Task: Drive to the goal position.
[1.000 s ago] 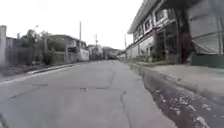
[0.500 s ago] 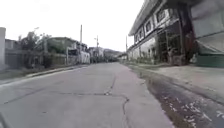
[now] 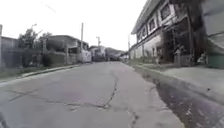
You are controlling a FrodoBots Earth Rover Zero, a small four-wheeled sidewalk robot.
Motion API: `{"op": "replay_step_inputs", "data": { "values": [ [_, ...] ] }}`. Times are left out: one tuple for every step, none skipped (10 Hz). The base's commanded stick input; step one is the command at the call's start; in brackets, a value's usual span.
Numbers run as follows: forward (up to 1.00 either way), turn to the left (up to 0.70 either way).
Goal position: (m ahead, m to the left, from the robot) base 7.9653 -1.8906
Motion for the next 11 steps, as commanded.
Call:
{"op": "replay_step_inputs", "data": {
  "values": [
    [1.00, 0.00],
    [1.00, 0.00],
    [1.00, 0.00],
    [1.00, 0.00],
    [1.00, -0.03],
    [1.00, -0.26],
    [1.00, -0.40],
    [1.00, -0.40],
    [1.00, 0.00],
    [1.00, 0.00],
    [1.00, 0.00]
  ]
}}
